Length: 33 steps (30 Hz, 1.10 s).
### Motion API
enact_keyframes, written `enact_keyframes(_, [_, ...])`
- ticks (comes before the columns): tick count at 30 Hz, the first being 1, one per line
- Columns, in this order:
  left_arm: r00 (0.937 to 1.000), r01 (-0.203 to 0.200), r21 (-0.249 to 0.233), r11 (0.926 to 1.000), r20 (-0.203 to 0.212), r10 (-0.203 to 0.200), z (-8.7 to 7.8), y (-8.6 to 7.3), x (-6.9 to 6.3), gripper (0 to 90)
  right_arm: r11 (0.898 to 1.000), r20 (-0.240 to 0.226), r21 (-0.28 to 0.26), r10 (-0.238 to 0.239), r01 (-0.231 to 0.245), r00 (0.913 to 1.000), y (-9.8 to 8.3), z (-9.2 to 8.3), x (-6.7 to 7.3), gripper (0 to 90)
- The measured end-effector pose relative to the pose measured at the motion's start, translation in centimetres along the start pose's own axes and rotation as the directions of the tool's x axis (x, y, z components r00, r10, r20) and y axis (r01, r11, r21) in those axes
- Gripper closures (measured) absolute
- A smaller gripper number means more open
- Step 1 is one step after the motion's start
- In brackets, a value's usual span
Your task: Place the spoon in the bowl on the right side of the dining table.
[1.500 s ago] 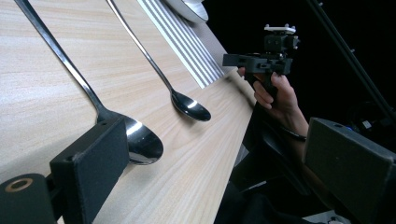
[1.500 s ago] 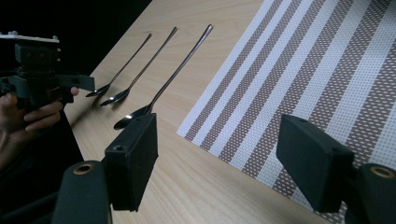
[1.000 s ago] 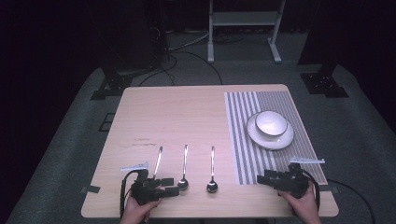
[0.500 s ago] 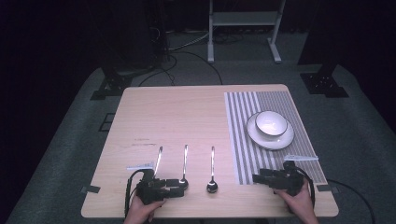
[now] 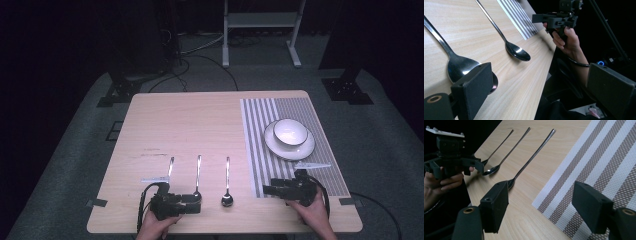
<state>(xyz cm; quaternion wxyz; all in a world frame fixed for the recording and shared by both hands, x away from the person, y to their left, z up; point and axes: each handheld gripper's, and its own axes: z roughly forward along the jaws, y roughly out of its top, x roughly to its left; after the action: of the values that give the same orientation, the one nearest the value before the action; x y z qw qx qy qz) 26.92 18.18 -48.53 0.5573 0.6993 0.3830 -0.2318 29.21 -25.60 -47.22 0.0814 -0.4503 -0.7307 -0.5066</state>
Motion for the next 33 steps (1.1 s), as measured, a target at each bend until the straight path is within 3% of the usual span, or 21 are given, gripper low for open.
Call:
enact_keyframes(6, [0.9997, 0.012, 0.039, 0.9992, -0.023, -0.011, 0.4, -0.2, 0.4, 5.9, 1.0, 0.0, 0.005, -0.015, 0.015, 0.9999, 0.5, 0.1, 0.4, 28.3])
enact_keyframes(9, [0.9983, 0.043, 0.057, 0.9975, -0.041, -0.041, 0.6, -0.3, 0.7, 5.9, 1.0, 0.001, 0.014, -0.024, 0.024, 0.9997, 0.9, 0.3, 0.7, 28.3])
enact_keyframes(21, [0.9975, 0.056, 0.053, 0.9971, -0.046, -0.053, 0.5, -0.3, 0.7, 6.0, 0.996, -0.031, 0.055, -0.074, 0.076, 0.9968, 3.3, 3.0, 2.2, 28.2])
enact_keyframes(33, [0.9969, 0.062, 0.049, 0.9968, -0.051, -0.06, 0.3, -0.3, 0.7, 6.0, 0.991, -0.078, 0.093, -0.09, 0.097, 0.9929, 5.4, 5.9, 3.4, 28.3])
